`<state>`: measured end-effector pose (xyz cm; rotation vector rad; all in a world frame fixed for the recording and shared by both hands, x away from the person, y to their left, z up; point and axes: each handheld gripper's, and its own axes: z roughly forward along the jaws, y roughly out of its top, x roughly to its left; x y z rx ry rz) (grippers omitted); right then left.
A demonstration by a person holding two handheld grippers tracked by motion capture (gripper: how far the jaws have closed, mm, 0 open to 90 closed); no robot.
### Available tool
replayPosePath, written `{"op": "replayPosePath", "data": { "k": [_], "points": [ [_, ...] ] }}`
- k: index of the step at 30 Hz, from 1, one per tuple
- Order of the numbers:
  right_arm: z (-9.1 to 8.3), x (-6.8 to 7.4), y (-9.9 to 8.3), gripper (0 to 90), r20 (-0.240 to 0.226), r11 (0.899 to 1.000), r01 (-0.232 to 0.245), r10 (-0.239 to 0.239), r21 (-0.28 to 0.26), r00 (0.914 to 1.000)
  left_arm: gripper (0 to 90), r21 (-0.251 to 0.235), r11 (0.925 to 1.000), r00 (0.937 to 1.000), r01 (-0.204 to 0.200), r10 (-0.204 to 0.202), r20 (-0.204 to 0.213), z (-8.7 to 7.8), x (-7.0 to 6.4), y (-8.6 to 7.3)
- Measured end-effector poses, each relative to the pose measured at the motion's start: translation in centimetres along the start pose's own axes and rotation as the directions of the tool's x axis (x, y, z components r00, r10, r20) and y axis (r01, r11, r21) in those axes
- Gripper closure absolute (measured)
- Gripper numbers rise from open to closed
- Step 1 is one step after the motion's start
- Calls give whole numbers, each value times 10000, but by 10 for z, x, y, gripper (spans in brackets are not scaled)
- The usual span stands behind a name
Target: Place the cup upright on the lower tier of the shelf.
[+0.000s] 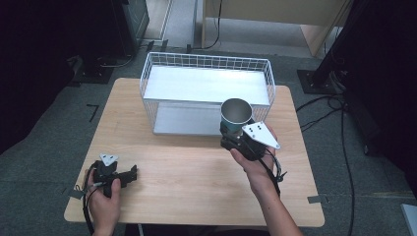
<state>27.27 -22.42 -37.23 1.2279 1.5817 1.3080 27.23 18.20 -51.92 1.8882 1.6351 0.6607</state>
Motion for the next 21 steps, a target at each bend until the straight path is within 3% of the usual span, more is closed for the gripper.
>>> {"op": "replayPosePath", "data": {
  "k": [21],
  "points": [
    [17,-1,50,184,132,9960,165,-154,-876,9998,0,0,10000,10000,-26,26,-3,0,0,0]
  ]
}}
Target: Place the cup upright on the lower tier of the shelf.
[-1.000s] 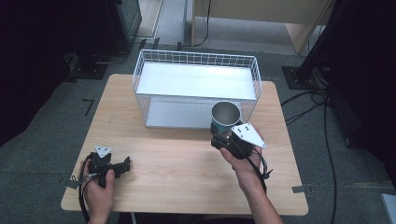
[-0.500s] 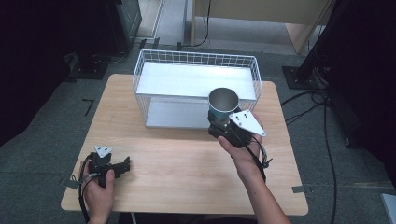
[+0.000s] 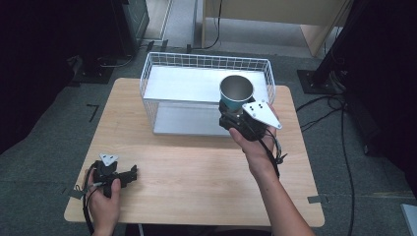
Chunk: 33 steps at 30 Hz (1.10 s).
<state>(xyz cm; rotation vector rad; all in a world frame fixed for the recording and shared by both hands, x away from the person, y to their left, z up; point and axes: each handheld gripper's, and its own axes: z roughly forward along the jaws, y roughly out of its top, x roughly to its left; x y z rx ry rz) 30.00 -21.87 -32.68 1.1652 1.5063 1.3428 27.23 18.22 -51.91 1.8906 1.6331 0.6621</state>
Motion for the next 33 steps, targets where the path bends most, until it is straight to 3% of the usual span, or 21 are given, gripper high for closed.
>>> {"op": "replayPosePath", "data": {
  "k": [15,28,33],
  "points": [
    [26,0,13,184,174,9994,-149,154,-304,9997,0,-4,10000,10000,1,-1,-2,0,0,0],
    [56,-10,18,183,467,9986,-356,374,-380,9982,0,-17,10000,10000,5,-5,-3,0,0,0],
    [68,-15,18,183,488,9970,-742,753,-229,9960,0,-5,10000,10000,5,-5,0,0,0,0]
  ]
}}
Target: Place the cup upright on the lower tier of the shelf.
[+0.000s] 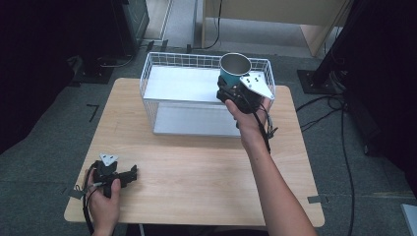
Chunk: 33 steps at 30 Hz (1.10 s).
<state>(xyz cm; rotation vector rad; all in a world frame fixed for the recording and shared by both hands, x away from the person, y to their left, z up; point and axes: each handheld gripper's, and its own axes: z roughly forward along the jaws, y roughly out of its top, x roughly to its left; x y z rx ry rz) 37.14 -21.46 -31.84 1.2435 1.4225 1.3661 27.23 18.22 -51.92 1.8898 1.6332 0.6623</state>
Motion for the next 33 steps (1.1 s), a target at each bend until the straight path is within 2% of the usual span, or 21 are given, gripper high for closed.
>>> {"op": "replayPosePath", "data": {
  "k": [17,31,33],
  "points": [
    [38,-8,-8,183,375,9993,-3,-11,373,9993,0,9,10000,10000,-3,3,58,0,-1,0],
    [50,-8,-10,183,331,9994,16,-28,359,9994,0,23,10000,10000,-22,22,59,0,-1,0],
    [50,-10,-10,184,302,9993,-209,200,306,9993,0,24,10000,10000,-22,22,62,0,-1,0]
  ]
}}
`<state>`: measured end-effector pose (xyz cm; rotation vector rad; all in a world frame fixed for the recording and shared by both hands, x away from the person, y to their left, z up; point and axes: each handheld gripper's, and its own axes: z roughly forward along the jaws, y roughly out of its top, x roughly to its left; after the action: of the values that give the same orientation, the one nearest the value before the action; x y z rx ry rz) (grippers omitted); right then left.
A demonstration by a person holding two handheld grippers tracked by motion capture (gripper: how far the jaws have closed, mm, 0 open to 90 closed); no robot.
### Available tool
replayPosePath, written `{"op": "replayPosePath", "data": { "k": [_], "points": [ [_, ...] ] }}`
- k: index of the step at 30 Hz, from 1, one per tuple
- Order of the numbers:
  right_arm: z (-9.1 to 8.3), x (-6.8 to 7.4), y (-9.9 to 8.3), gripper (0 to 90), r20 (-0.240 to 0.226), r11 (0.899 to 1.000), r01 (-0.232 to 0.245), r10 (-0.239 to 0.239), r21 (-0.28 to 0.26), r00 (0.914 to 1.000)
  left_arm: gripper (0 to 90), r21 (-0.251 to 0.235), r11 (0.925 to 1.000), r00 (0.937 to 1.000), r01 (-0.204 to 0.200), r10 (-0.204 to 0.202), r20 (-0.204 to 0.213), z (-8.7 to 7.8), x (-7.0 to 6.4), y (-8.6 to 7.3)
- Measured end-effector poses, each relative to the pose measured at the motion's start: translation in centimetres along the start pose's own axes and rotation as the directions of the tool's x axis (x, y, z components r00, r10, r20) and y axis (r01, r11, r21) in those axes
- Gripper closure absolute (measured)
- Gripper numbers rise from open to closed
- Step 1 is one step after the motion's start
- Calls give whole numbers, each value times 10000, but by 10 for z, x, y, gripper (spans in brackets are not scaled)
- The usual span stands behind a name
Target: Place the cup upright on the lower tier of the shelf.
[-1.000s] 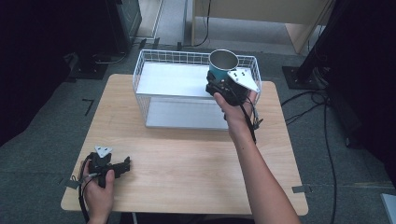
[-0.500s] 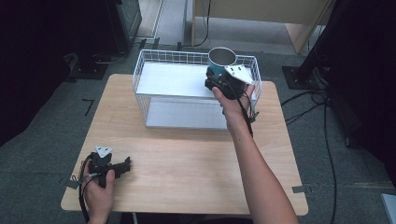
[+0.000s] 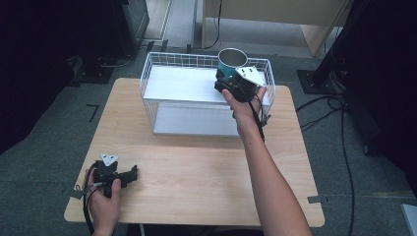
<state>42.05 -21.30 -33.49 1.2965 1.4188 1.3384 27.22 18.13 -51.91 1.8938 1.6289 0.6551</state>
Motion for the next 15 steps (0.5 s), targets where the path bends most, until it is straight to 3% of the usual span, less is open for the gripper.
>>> {"op": "replayPosePath", "data": {
  "k": [6,15],
  "points": [
    [1,-1,-1,185,85,9999,140,-140,66,9999,0,1,10000,10000,-1,1,-1,0,0,0],
    [1,-6,-2,185,-178,9996,57,-52,262,9998,0,-2,10000,10000,2,-2,-1,0,0,0]
  ]
}}
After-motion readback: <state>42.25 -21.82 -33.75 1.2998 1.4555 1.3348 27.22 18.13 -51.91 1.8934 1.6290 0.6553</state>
